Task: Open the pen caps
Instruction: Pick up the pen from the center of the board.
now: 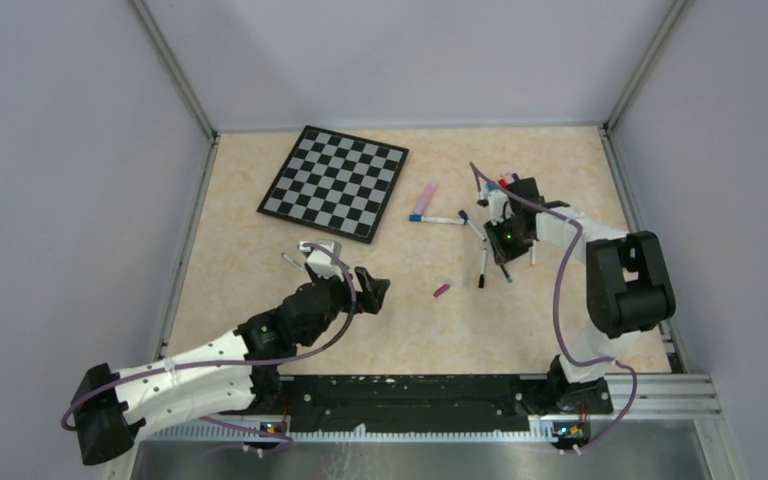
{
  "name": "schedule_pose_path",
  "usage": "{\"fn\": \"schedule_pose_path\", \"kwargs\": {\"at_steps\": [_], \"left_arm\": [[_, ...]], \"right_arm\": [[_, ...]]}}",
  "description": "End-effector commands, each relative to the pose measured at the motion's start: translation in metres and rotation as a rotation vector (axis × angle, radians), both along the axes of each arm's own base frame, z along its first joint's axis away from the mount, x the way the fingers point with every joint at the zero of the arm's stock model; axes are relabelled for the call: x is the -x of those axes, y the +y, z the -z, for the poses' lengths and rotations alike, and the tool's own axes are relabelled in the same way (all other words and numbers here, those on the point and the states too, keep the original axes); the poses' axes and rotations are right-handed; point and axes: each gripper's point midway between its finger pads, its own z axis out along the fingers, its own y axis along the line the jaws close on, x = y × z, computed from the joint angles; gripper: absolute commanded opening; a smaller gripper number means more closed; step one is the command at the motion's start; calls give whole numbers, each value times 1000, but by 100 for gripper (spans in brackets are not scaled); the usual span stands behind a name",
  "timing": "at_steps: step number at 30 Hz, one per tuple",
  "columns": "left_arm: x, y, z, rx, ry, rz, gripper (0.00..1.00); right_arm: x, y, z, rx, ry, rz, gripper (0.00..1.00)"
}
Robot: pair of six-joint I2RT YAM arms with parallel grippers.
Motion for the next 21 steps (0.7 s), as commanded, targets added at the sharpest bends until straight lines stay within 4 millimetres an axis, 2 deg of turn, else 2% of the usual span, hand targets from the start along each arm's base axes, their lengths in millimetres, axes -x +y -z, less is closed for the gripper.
{"fn": "schedule_pose_path", "kwargs": {"at_steps": [1, 7, 12, 15, 21], "left_arm": [[-3, -1, -10, 48, -25, -14, 99], [-2, -6, -13, 65, -25, 8, 99], [-1, -9, -15, 77, -23, 19, 99], [0, -11, -16, 86, -22, 24, 99], [3, -21, -24, 130, -39, 69, 99]], "right_arm": [[-2, -12, -7, 73, -49, 10, 22], [2, -19, -9, 100, -69, 7, 16], [6, -24, -4, 99, -57, 17, 5], [9, -27, -2, 91, -52, 32, 2], [8, -29, -17, 6, -95, 66, 0]]}}
